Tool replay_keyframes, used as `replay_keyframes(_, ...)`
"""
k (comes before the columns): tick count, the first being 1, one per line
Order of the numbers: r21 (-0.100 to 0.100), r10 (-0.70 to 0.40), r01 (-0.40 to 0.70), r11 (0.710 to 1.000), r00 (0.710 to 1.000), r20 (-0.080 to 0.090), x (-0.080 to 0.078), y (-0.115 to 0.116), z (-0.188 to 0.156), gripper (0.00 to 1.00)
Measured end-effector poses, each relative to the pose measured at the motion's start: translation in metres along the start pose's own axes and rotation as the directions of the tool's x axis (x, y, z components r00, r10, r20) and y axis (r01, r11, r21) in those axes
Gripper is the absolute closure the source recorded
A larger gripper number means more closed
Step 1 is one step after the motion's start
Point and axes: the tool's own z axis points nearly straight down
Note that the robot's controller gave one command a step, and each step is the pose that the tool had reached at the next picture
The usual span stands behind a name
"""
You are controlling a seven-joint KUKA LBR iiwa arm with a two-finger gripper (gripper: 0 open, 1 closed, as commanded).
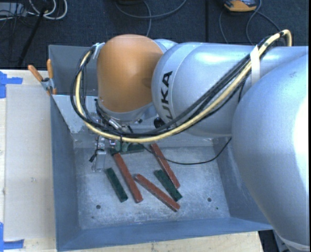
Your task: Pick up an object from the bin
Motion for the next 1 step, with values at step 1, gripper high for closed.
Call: replay_keyframes(1,0.005,0.024,-0.023,1.0,1.0,-0.008,0.025,-0.0775,0.1298,0.0)
